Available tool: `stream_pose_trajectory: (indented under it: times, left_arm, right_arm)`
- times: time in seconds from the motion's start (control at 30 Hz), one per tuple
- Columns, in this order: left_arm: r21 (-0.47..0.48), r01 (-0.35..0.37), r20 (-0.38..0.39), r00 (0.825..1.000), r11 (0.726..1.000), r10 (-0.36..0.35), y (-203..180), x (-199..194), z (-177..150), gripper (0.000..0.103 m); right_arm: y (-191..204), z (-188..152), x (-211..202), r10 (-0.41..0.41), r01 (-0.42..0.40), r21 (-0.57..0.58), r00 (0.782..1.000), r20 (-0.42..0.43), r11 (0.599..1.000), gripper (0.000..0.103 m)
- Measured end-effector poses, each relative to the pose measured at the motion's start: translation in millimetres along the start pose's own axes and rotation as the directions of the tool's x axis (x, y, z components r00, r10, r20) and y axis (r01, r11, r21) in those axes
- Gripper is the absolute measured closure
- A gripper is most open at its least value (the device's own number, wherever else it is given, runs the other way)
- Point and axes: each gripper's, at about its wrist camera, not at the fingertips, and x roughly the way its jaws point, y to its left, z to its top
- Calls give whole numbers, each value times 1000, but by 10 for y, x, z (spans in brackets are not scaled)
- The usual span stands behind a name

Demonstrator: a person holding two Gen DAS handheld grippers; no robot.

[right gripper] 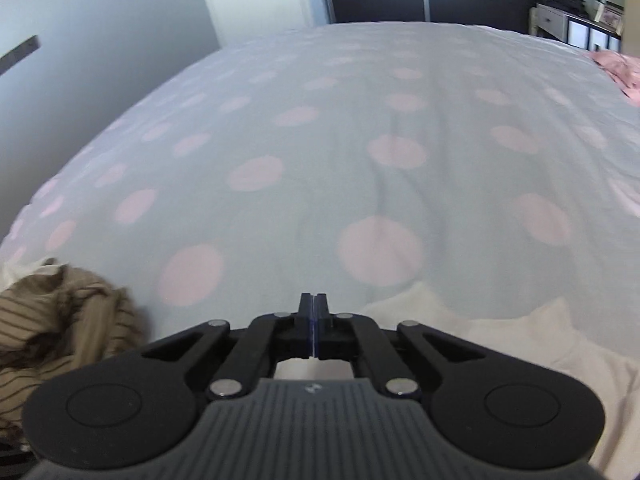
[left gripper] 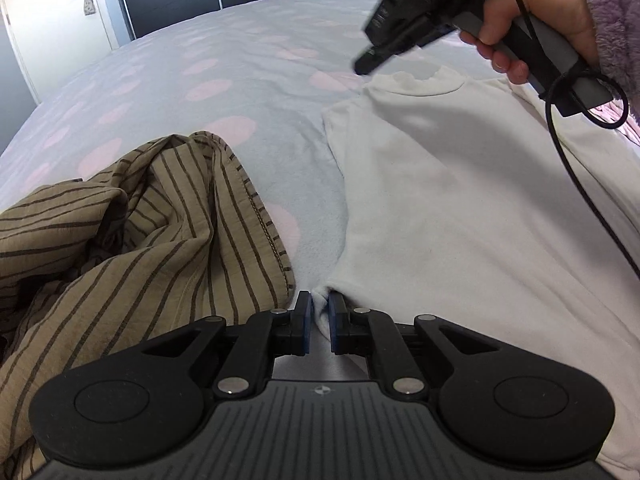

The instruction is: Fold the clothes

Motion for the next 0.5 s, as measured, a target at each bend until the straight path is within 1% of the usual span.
stream_pose_trajectory:
  times: [0.07,0.1,0.17,0.2,0.23,0.27,0.33,0.43,0.5]
  left_arm:
    - [-4,2,-2,1000,1000,-2,5,1,4,97]
    - [-9,3,-3,1000,1000,-3,16,-2,4,97]
    - [-13,3,-4,1000,1000,-3,13,-9,-1,97]
    - [-12,2,-6,1000,1000,-2,11,-7,3,97]
    - [-11,0,-8,1000,1000,-1,9,-4,7,97]
    - [-8,-1,-10,1000,1000,1,5,-4,11,96]
    - [-1,-6,-13,1000,1000,6,-1,-23,12,96]
    - [-9,-22,-22,1000,1000,22,17,-40,22,89]
    - [-13,-35,-28,999,999,34,24,-70,23,87]
  right_arm:
    - [-93,-22,26,7,-6,9,999,-31,1000,101]
    - [-112,-47,-9,20,-20,14,999,-30,1000,98]
    - [-118,-121,-114,79,-77,39,996,-32,996,96]
    - [-110,-168,-170,109,-107,50,993,-36,993,90]
    - [-81,-230,-230,129,-127,51,991,-43,991,76]
    - [-38,-301,-291,143,-141,39,989,-49,989,71]
    - [45,-443,-410,154,-153,14,986,-64,988,70]
    - [130,-677,-621,158,-160,-10,984,-77,987,70]
    - [178,-838,-777,138,-141,-31,987,-87,990,69]
